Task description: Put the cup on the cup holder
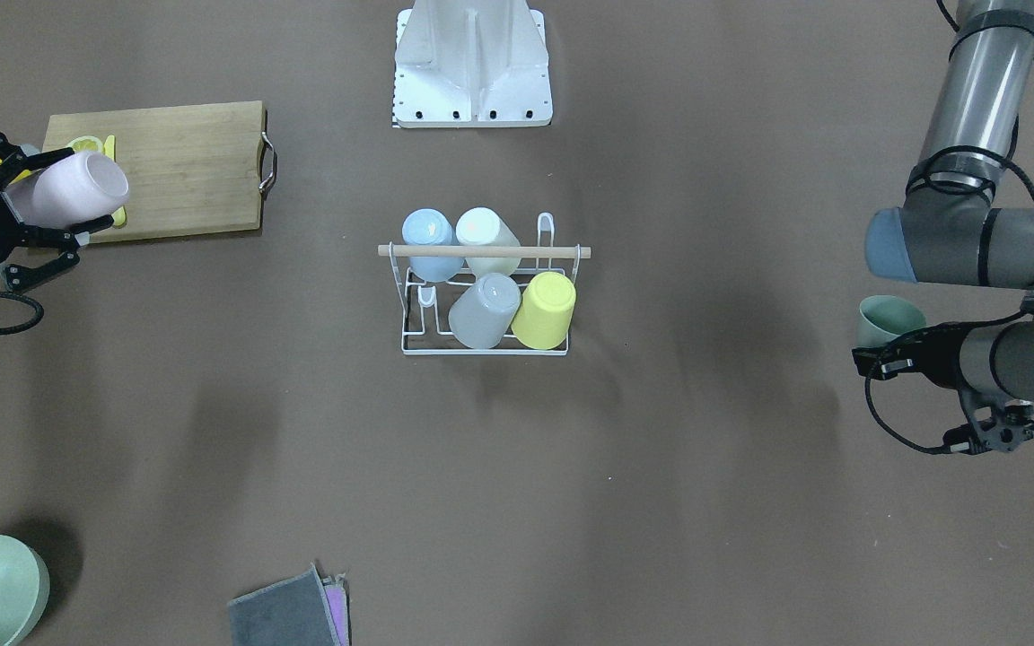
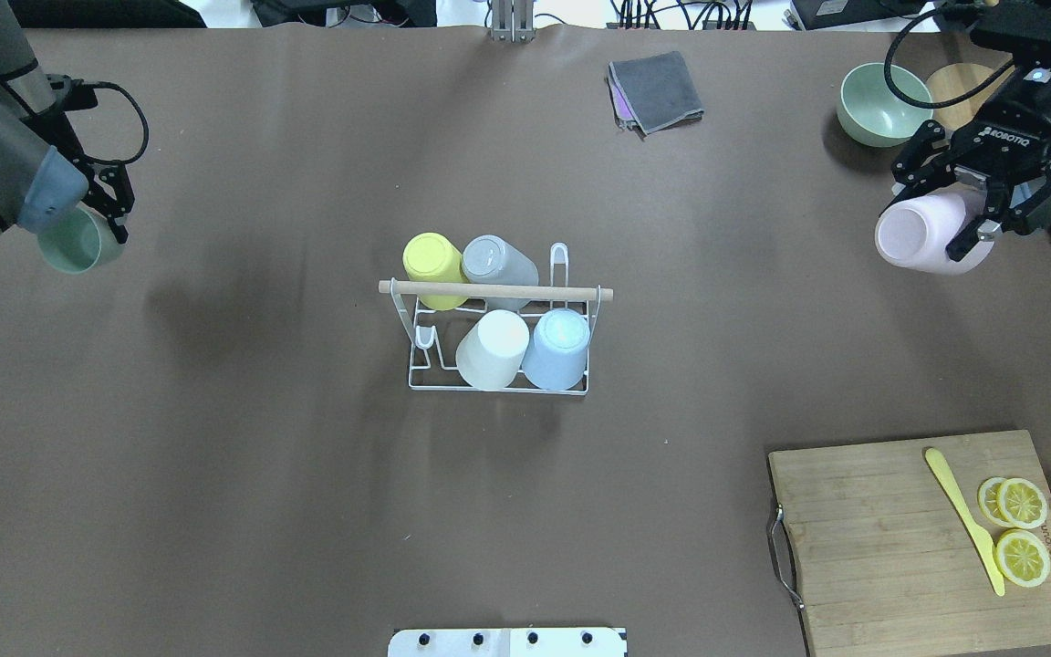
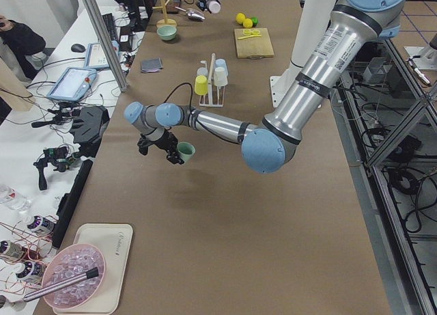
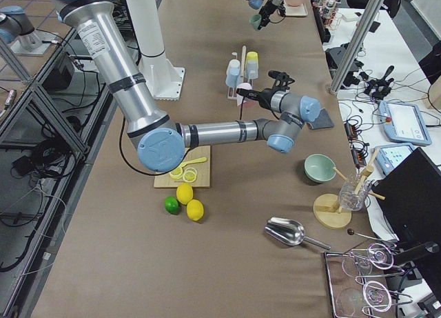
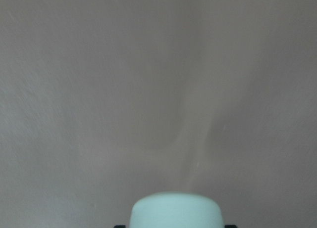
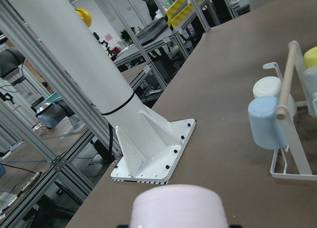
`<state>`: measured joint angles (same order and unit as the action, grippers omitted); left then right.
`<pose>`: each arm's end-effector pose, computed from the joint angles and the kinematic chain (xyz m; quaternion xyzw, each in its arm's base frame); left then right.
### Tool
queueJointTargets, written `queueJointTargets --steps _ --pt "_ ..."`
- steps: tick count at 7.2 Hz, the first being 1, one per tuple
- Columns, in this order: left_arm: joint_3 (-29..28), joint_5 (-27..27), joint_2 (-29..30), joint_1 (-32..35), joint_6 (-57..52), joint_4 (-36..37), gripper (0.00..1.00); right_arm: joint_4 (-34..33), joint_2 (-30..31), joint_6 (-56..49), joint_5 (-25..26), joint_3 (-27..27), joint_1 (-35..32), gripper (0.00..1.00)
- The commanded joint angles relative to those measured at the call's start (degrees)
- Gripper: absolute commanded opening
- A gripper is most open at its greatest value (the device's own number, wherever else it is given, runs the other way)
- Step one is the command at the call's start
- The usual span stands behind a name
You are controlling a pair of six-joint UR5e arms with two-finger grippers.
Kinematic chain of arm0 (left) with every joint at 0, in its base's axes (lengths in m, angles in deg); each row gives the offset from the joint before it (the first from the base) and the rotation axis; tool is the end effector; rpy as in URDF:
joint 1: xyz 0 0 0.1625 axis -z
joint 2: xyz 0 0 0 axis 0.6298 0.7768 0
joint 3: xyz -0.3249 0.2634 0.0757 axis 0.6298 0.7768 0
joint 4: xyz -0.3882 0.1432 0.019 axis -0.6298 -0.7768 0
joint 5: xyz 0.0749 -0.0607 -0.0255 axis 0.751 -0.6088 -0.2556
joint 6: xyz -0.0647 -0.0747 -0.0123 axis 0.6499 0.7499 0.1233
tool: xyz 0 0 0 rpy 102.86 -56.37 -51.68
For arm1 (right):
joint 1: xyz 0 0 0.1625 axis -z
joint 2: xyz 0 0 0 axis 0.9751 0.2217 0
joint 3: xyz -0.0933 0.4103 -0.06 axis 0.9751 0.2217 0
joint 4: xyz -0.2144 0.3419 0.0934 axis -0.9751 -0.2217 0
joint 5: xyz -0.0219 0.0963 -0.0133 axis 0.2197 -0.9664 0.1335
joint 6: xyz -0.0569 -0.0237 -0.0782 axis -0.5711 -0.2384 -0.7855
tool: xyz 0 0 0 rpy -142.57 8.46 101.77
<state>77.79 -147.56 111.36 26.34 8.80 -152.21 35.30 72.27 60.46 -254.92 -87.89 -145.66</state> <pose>0.2409 -0.6616 0.5136 -0.2115 0.3690 -0.0316 0.9045 -0.1806 -0.5702 0.4275 0.3139 -0.7079 -0.5730 0.2684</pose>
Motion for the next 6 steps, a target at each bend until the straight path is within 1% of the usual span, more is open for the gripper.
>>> queueJointTargets --steps 1,2,3,4,5,6 --pt "0.0 0.1 0.0 4.5 6.4 -10.3 0.00 -0.1 0.8 -16.8 -5.9 6.0 1.0 0.46" --pt "-0.3 0.3 0.0 5.7 11.2 -16.9 0.00 -0.1 1.1 -24.8 -8.3 9.0 1.3 0.46" --pt "0.0 1.0 -0.2 7.3 16.4 -25.8 0.00 -0.3 1.2 -32.4 -11.1 12.3 2.4 0.46" --pt "0.0 2.5 -0.6 8.4 21.8 -35.7 0.00 -0.5 1.2 -38.4 -12.9 13.4 4.1 0.46" --pt "1.6 7.8 -3.6 8.6 26.8 -46.5 0.00 -2.6 0.5 -42.6 -17.4 13.4 4.2 0.46" --pt "1.7 14.8 -4.4 8.6 32.4 -56.9 0.00 -5.4 -1.2 -45.6 -19.2 13.4 4.4 0.47"
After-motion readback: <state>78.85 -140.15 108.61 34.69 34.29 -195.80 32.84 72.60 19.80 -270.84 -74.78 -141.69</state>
